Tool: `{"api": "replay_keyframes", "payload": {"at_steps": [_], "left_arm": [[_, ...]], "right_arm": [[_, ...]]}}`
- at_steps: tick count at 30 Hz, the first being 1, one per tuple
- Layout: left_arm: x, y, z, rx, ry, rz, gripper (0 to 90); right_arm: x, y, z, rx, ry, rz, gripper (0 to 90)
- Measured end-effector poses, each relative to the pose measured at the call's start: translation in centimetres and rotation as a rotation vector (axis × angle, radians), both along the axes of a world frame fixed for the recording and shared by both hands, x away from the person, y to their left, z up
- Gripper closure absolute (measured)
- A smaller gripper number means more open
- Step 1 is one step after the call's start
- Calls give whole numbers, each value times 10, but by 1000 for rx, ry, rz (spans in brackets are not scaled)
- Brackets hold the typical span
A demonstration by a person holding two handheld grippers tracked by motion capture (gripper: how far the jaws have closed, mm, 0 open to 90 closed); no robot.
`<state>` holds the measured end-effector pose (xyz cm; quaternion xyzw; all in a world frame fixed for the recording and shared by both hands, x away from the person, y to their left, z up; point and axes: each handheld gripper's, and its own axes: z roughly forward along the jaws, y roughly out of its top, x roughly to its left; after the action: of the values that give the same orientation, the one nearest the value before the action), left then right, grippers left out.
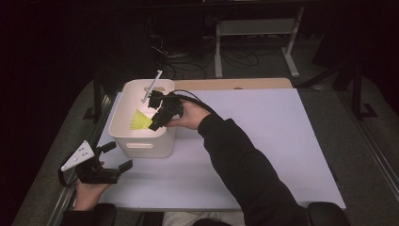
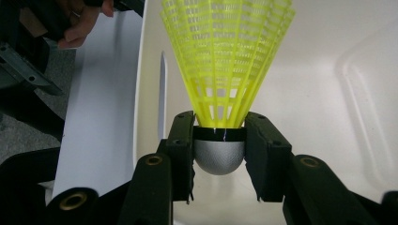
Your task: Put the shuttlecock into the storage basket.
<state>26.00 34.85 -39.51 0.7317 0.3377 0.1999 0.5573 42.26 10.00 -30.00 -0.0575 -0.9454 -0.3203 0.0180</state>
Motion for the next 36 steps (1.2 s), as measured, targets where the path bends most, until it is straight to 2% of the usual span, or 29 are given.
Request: {"api": "replay_keyframes", "payload": {"at_steps": [16, 22, 26, 32, 36], "left_arm": [[0, 0, 0, 0, 0, -2, 0], [0, 0, 0, 0, 2, -1, 0], [0, 0, 0, 0, 2, -1, 0], [0, 0, 0, 0, 3, -2, 0], [0, 0, 0, 2, 2, -1, 0]], "right_arm": [[2, 2, -6, -17, 21, -8, 625], [4, 0, -5, -8, 40, -17, 511], [4, -3, -2, -4, 26, -32, 418], [4, -11, 7, 26, -19, -67, 307], [5, -18, 11, 37, -23, -91, 206]]}}
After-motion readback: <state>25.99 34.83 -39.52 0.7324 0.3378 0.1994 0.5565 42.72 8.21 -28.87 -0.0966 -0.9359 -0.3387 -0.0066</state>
